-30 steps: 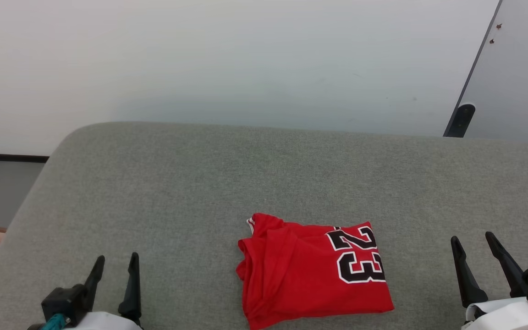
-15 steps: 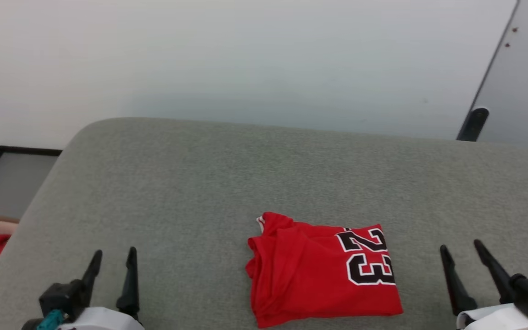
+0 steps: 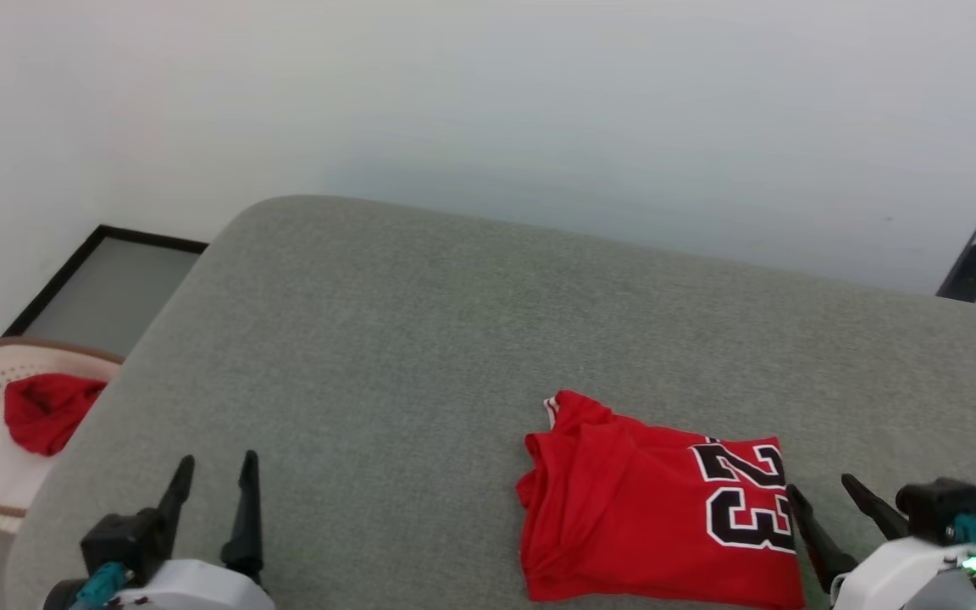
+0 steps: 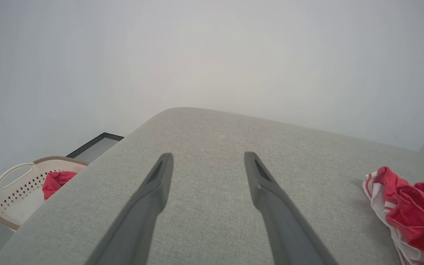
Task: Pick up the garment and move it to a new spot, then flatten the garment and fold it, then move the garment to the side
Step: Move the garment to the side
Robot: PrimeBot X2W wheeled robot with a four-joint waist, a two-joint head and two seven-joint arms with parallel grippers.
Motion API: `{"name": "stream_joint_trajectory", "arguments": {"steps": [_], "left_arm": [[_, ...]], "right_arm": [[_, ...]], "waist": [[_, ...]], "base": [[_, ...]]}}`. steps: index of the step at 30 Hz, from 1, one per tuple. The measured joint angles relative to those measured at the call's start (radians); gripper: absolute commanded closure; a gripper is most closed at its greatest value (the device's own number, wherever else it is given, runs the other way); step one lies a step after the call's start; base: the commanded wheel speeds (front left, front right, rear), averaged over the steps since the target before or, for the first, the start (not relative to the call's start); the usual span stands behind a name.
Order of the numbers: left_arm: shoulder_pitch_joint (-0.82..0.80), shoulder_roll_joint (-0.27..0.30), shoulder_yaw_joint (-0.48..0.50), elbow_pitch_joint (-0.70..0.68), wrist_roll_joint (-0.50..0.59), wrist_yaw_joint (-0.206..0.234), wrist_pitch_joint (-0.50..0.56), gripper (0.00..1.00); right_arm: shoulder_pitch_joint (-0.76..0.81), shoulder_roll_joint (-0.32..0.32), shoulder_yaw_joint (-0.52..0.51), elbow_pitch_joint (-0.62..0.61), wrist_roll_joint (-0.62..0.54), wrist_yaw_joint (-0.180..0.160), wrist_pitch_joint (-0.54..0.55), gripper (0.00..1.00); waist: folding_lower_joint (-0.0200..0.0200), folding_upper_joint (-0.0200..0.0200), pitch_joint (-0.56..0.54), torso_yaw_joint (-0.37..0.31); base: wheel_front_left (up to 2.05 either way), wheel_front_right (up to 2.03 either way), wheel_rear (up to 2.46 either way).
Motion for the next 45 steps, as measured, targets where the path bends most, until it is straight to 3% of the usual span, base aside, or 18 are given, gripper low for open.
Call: {"name": "stream_joint_trajectory", "arguments": {"steps": [9, 21, 22, 24, 36, 45], "left_arm": [[-0.035, -0.034, -0.049, 0.005, -0.009, 0.000, 0.000, 0.00], [-0.093, -0.058, -0.085, 0.022, -0.026, 0.000, 0.000, 0.00], [-0.095, -0.059, -0.086, 0.024, -0.026, 0.000, 0.000, 0.00], [-0.099, -0.059, -0.086, 0.027, -0.027, 0.000, 0.000, 0.00], [-0.107, -0.057, -0.081, 0.036, -0.037, 0.000, 0.000, 0.00], [-0.112, -0.057, -0.082, 0.016, -0.035, 0.000, 0.000, 0.00]], "right_arm": [[-0.063, -0.063, 0.035, 0.007, 0.108, 0.000, 0.336, 0.00], [-0.134, -0.079, 0.050, 0.022, 0.166, -0.001, 0.539, 0.00], [-0.138, -0.083, 0.052, 0.022, 0.168, -0.001, 0.547, 0.45], [-0.143, -0.086, 0.053, 0.025, 0.178, -0.001, 0.560, 1.00], [-0.195, -0.109, 0.054, 0.037, 0.194, 0.003, 0.600, 1.00], [-0.239, -0.207, 0.014, 0.054, 0.184, 0.000, 0.614, 1.00]], "waist": [[0.0000, 0.0000, 0.048, 0.044], [0.0000, 0.0000, 0.146, 0.101], [-0.0001, 0.0000, 0.151, 0.105], [0.0000, 0.0000, 0.159, 0.113], [0.0000, -0.0001, 0.170, 0.099], [0.0000, 0.0000, 0.167, 0.066]], "base": [[0.00, 0.00, 0.00], [0.00, 0.00, 0.00], [0.00, 0.00, 0.00], [0.00, 0.00, 0.00], [0.00, 0.00, 0.00], [0.00, 0.00, 0.00]]}}
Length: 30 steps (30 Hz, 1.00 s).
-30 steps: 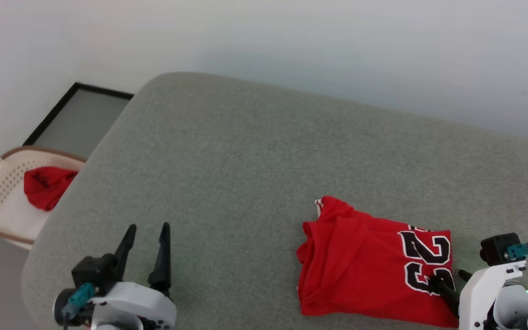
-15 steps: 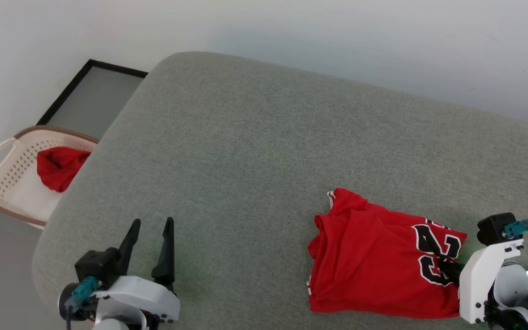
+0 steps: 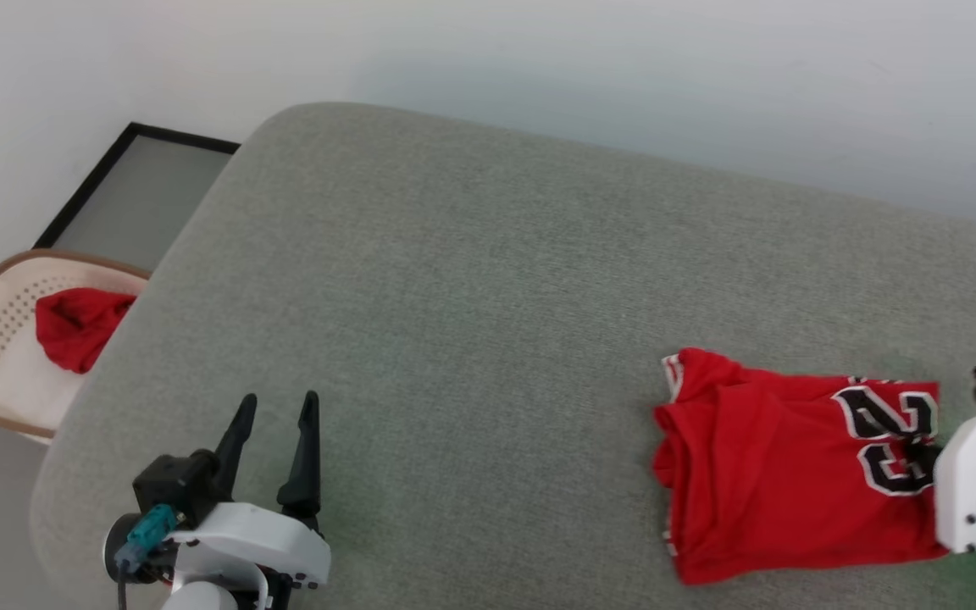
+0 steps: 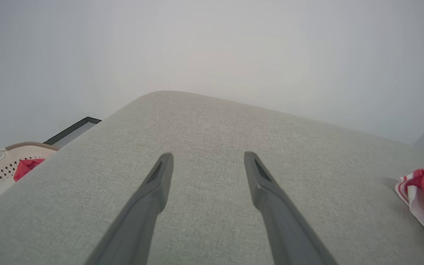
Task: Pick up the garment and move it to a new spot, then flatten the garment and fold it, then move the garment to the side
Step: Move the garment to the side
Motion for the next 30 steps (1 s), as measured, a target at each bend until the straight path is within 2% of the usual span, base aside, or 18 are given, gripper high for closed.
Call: {"name": "stream_joint_trajectory", "arguments": {"steps": [8, 19, 30], "left_arm": [[-0.003, 0.004, -0.003, -0.007, 0.000, 0.000, 0.000, 0.00], [-0.051, 0.011, -0.013, -0.025, -0.001, 0.000, 0.000, 0.00], [-0.108, 0.006, -0.035, -0.051, 0.004, 0.000, 0.000, 0.00]], "right_arm": [[-0.044, -0.124, -0.030, 0.006, 0.000, 0.000, 0.003, 1.00], [-0.149, -0.332, -0.033, 0.074, -0.001, 0.000, -0.042, 1.00], [-0.252, -0.478, -0.008, 0.161, -0.037, 0.000, -0.102, 1.00]], "waist": [[0.0000, 0.0000, 0.006, -0.047], [0.0000, 0.0000, 0.066, -0.102], [0.0000, 0.0000, 0.156, -0.133]], "base": [[0.00, 0.00, 0.00], [0.00, 0.00, 0.00], [0.00, 0.00, 0.00]]}}
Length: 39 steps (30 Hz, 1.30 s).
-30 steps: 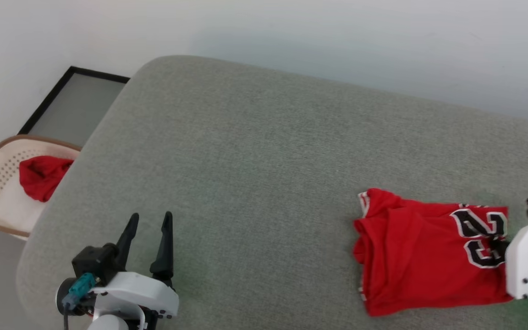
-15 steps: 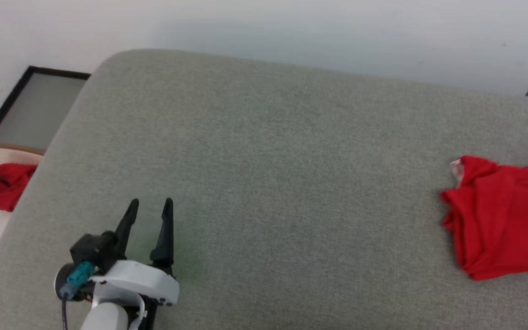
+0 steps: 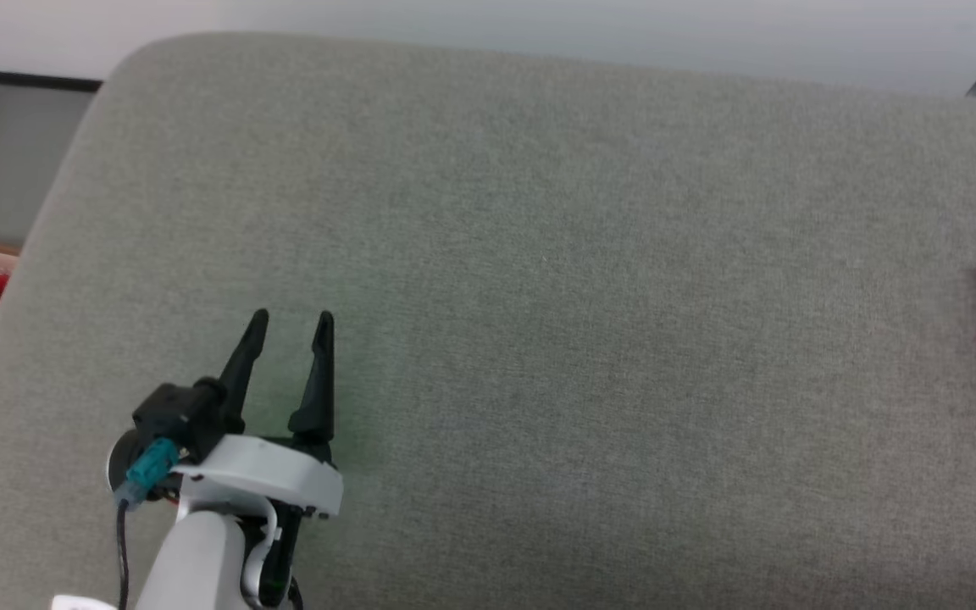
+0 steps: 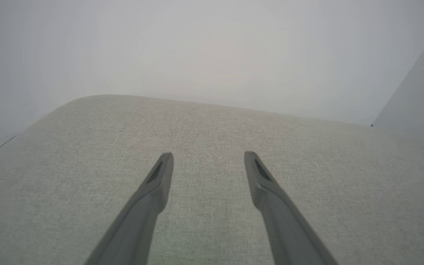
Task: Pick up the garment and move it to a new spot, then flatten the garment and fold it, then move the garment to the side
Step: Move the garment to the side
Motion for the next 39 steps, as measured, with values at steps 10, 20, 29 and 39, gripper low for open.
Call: {"name": "stream_joint_trajectory", "arguments": {"steps": [10, 20, 29, 39], "left_arm": [[-0.072, 0.000, -0.038, 0.002, 0.006, 0.000, 0.000, 0.00], [-0.105, 0.000, -0.060, 0.003, 0.006, 0.000, 0.000, 0.00], [-0.107, 0.012, -0.064, 0.013, 0.006, 0.000, 0.000, 0.00], [-0.076, 0.029, -0.052, 0.033, 0.005, 0.000, 0.000, 0.00]], "right_arm": [[-0.101, -0.072, 0.016, 0.071, -0.101, 0.000, -0.042, 1.00], [-0.143, -0.029, -0.025, 0.186, -0.184, 0.000, -0.051, 1.00], [-0.169, 0.025, -0.075, 0.262, -0.255, 0.000, -0.076, 0.20], [-0.177, 0.103, -0.101, 0.260, -0.282, 0.000, -0.137, 0.00]], "waist": [[0.0000, 0.0000, 0.079, -0.028], [0.0000, 0.0000, 0.130, -0.045], [0.0000, 0.0000, 0.126, -0.041], [0.0000, 0.0000, 0.061, -0.059]], "base": [[0.00, 0.00, 0.00], [0.00, 0.00, 0.00], [0.00, 0.00, 0.00], [0.00, 0.00, 0.00]]}}
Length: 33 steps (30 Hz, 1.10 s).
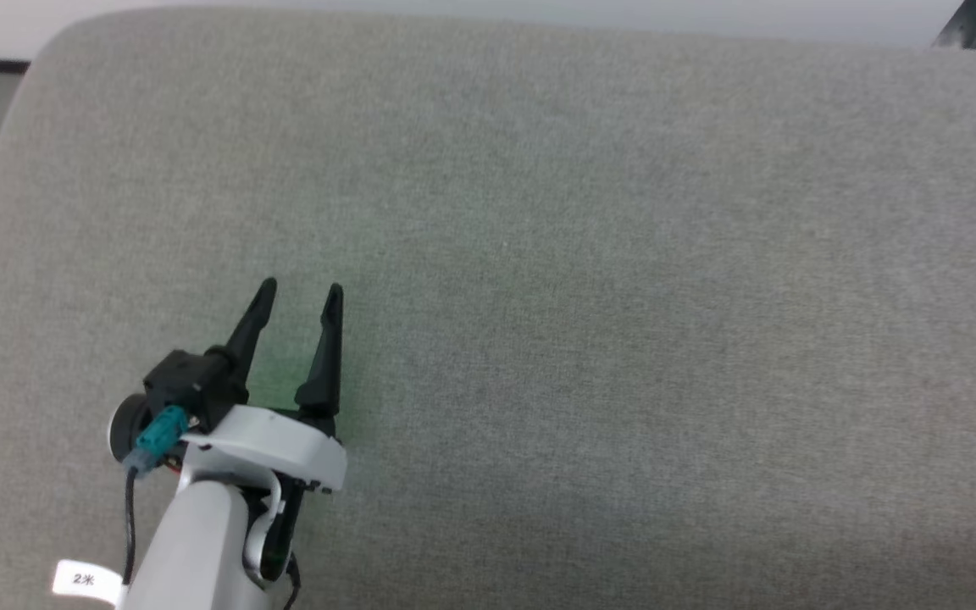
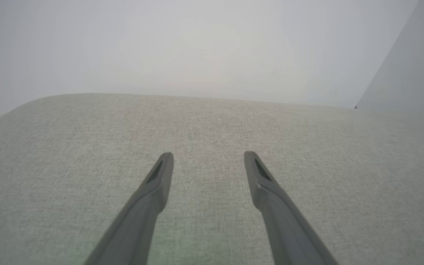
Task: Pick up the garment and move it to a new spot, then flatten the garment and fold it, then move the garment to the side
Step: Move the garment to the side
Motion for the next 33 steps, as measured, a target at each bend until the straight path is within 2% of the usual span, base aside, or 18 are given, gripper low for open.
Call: {"name": "stream_joint_trajectory", "arguments": {"steps": [5, 9, 15, 19, 25, 33], "left_arm": [[0.033, 0.013, 0.022, 0.005, -0.001, 0.000, 0.000, 0.00], [0.066, 0.018, 0.044, 0.009, -0.010, 0.000, 0.000, 0.00], [0.117, 0.021, 0.076, 0.005, -0.018, 0.000, 0.000, 0.00], [0.142, 0.021, 0.088, 0.010, -0.018, 0.000, 0.000, 0.00], [0.174, 0.030, 0.092, 0.019, -0.004, 0.000, 0.000, 0.00], [0.219, 0.039, 0.101, -0.016, 0.021, 0.000, 0.000, 0.00]], "right_arm": [[0.012, 0.079, 0.001, -0.042, 0.014, 0.000, -0.106, 0.00], [0.057, 0.172, -0.010, -0.085, 0.027, 0.000, -0.212, 0.00], [0.169, 0.290, -0.007, -0.147, 0.020, 0.000, -0.366, 0.00], [0.250, 0.346, 0.003, -0.184, 0.016, 0.000, -0.450, 0.00], [0.351, 0.428, 0.008, -0.226, 0.006, 0.000, -0.531, 0.00], [0.465, 0.527, -0.013, -0.284, -0.022, 0.000, -0.564, 0.00]], "waist": [[0.0000, 0.0000, -0.047, -0.017], [0.0001, 0.0000, -0.093, -0.033], [0.0000, 0.0000, -0.172, -0.055], [0.0000, 0.0000, -0.223, -0.065], [0.0000, 0.0000, -0.292, -0.074], [0.0000, 0.0000, -0.352, -0.080]], "base": [[0.00, 0.00, 0.00], [0.00, 0.00, 0.00], [0.00, 0.00, 0.00], [0.00, 0.00, 0.00], [0.00, 0.00, 0.00], [0.00, 0.00, 0.00]]}}
